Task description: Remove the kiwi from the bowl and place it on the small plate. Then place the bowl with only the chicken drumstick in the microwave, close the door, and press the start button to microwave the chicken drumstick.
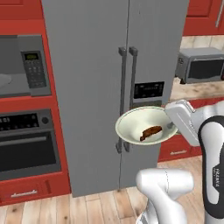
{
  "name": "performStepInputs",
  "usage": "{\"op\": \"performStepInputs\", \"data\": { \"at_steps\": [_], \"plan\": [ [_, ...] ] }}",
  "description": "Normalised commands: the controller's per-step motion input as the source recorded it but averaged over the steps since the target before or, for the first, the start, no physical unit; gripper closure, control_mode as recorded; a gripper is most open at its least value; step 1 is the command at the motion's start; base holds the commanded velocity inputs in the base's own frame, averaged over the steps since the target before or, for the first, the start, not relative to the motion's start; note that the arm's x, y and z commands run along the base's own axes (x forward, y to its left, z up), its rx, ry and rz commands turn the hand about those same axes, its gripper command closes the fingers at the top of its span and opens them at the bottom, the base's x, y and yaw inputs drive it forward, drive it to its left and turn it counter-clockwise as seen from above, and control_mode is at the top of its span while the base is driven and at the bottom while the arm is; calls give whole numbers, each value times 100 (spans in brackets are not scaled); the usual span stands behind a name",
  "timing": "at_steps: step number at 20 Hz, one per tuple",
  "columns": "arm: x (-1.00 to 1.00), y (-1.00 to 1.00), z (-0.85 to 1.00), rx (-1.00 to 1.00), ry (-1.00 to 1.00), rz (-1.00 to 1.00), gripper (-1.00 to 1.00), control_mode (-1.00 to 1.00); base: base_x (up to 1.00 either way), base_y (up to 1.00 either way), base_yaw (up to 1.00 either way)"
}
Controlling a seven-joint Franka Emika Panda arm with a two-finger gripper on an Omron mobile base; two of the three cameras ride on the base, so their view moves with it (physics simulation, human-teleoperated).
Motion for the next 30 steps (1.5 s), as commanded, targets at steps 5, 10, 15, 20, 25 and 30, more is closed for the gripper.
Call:
{"op": "performStepInputs", "data": {
  "at_steps": [5, 10, 15, 20, 25, 30],
  "plan": [
    [0, 0, 0, 0, 0, 0, 100, 100, 31, 100, -7],
    [0, 0, 0, 0, 0, 0, 100, 100, 45, 98, -3],
    [0, 0, 0, 0, 0, 0, 100, 100, 59, 56, -1],
    [0, 0, 0, 0, 0, 0, 100, 100, 9, 56, -1],
    [0, 0, 0, 0, 0, 0, 100, 100, 1, 71, -9],
    [0, 0, 0, 0, 0, 0, 100, 100, 11, 50, -9]
  ]
}}
